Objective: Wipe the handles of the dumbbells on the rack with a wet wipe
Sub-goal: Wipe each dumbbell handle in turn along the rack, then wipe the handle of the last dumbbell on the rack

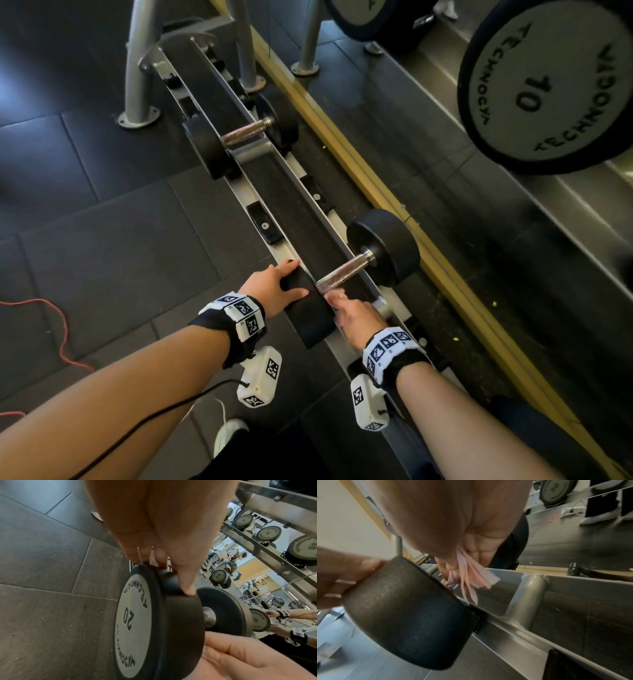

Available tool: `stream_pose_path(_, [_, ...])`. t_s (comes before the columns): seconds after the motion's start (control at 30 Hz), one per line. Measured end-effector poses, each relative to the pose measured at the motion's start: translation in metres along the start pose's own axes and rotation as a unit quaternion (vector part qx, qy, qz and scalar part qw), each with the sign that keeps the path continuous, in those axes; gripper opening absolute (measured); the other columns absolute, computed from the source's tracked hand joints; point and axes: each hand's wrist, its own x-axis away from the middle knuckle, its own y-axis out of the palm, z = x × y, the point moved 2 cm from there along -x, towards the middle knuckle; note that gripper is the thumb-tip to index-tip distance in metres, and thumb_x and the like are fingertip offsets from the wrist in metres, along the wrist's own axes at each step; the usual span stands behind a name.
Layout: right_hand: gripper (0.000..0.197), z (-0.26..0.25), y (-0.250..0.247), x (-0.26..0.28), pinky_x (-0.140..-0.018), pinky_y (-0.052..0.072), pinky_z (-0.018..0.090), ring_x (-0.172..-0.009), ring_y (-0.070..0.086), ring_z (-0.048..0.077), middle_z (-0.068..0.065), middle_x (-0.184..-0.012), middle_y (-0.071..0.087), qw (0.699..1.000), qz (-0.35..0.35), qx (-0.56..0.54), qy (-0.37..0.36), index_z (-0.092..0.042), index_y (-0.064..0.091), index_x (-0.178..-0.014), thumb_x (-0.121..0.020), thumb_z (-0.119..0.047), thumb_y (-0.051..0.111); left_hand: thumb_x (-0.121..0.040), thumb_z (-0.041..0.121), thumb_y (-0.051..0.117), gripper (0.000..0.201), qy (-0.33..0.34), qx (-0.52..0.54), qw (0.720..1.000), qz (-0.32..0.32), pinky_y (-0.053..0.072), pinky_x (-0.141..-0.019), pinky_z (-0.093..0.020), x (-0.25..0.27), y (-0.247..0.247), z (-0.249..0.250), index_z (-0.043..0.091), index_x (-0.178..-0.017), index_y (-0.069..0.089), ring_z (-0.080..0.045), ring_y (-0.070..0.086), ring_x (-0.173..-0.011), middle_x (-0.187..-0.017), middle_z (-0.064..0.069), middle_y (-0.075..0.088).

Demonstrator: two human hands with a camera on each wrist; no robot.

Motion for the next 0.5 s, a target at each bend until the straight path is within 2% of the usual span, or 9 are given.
stream_pose_path(0.03, [0.032, -0.002, -0.004, 0.008, -0.103, 0.043, 0.037, -0.114, 0.06, 0.027, -0.004, -0.115, 0.065, 1.0, -0.002, -0.028, 0.004, -0.032, 0.063, -0.123, -0.104, -0.021, 0.04, -0.093, 0.049, 0.06, 0.07, -0.011, -0.017, 1.0, -0.011, 0.029, -0.117, -0.033, 0.007, -0.004, -0.002, 0.04, -0.153, 0.026, -0.02, 0.032, -0.146, -0.16, 0.005, 0.031])
stream_pose_path(0.1, [0.035, -0.009, -0.017, 0.027, -0.101, 0.044, 0.031, -0.112, 0.06, 0.019, -0.005, -0.12, 0.066, 0.991, 0.019, -0.125, 0.032, -0.027, 0.064, -0.127, -0.104, -0.018, 0.04, -0.096, 0.044, 0.058, 0.06, -0.033, -0.03, 0.999, -0.026, 0.037, -0.107, -0.028, 0.029, -0.016, -0.003, 0.037, -0.15, 0.035, -0.021, 0.046, -0.136, -0.152, 0.001, 0.045])
stream_pose_path(0.17, [0.032, -0.021, -0.036, 0.047, -0.086, 0.046, 0.023, -0.1, 0.061, 0.015, -0.002, -0.113, 0.068, 0.968, 0.059, -0.23, 0.074, -0.026, 0.069, -0.119, -0.101, -0.018, 0.044, -0.097, 0.043, 0.057, 0.051, -0.046, -0.018, 0.998, -0.024, 0.04, -0.099, -0.025, 0.058, -0.035, 0.002, 0.035, -0.146, 0.044, -0.02, 0.052, -0.13, -0.146, 0.0, 0.052])
stream_pose_path(0.23, [0.027, -0.044, -0.059, 0.071, -0.066, 0.049, 0.018, -0.084, 0.064, 0.016, 0.006, -0.106, 0.07, 0.939, 0.07, -0.325, 0.09, -0.02, 0.07, -0.111, -0.098, -0.01, 0.049, -0.097, 0.041, 0.057, 0.046, -0.047, 0.001, 0.999, 0.0, 0.039, -0.101, -0.023, 0.093, -0.063, 0.014, 0.032, -0.142, 0.052, -0.019, 0.053, -0.129, -0.141, 0.003, 0.057])
stream_pose_path(0.27, [0.026, -0.061, -0.071, 0.086, -0.059, 0.049, 0.019, -0.079, 0.064, 0.017, 0.01, -0.103, 0.07, 0.929, 0.064, -0.355, 0.088, -0.017, 0.07, -0.111, -0.097, -0.008, 0.05, -0.097, 0.039, 0.058, 0.044, -0.048, 0.021, 0.999, 0.014, 0.038, -0.102, -0.023, 0.113, -0.078, 0.023, 0.03, -0.14, 0.054, -0.018, 0.054, -0.128, -0.139, 0.004, 0.059])
stream_pose_path(0.3, [0.026, -0.08, -0.084, 0.102, -0.059, 0.05, 0.023, -0.08, 0.065, 0.021, 0.014, -0.103, 0.07, 0.922, 0.06, -0.374, 0.083, -0.015, 0.07, -0.111, -0.097, -0.007, 0.05, -0.097, 0.037, 0.058, 0.042, -0.049, 0.052, 0.997, 0.027, 0.038, -0.102, -0.022, 0.132, -0.092, 0.032, 0.028, -0.138, 0.056, -0.016, 0.056, -0.126, -0.136, 0.003, 0.061])
stream_pose_path(0.4, [0.025, -0.14, -0.121, 0.15, -0.077, 0.056, 0.039, -0.095, 0.067, 0.028, 0.014, -0.107, 0.07, 0.911, 0.051, -0.406, 0.051, -0.021, 0.071, -0.111, -0.096, -0.011, 0.053, -0.098, 0.029, 0.06, 0.034, -0.038, 0.163, 0.984, 0.067, 0.044, -0.098, -0.021, 0.192, -0.131, 0.06, 0.023, -0.131, 0.063, -0.015, 0.063, -0.114, -0.125, -0.001, 0.068])
stream_pose_path(0.43, [0.022, -0.16, -0.132, 0.166, -0.078, 0.057, 0.039, -0.094, 0.069, 0.026, 0.011, -0.105, 0.072, 0.899, 0.045, -0.433, 0.041, -0.025, 0.072, -0.108, -0.094, -0.015, 0.059, -0.098, 0.026, 0.061, 0.032, -0.031, 0.194, 0.977, 0.081, 0.046, -0.093, -0.019, 0.211, -0.142, 0.068, 0.022, -0.129, 0.064, -0.013, 0.066, -0.105, -0.121, -0.003, 0.069])
stream_pose_path(0.5, [0.019, -0.197, -0.152, 0.196, -0.07, 0.057, 0.035, -0.087, 0.071, 0.025, 0.01, -0.099, 0.074, 0.873, 0.031, -0.485, 0.029, -0.028, 0.073, -0.105, -0.088, -0.022, 0.072, -0.098, 0.023, 0.061, 0.029, -0.024, 0.241, 0.964, 0.107, 0.045, -0.076, -0.011, 0.246, -0.158, 0.083, 0.018, -0.125, 0.067, -0.004, 0.063, -0.08, -0.114, -0.007, 0.071])
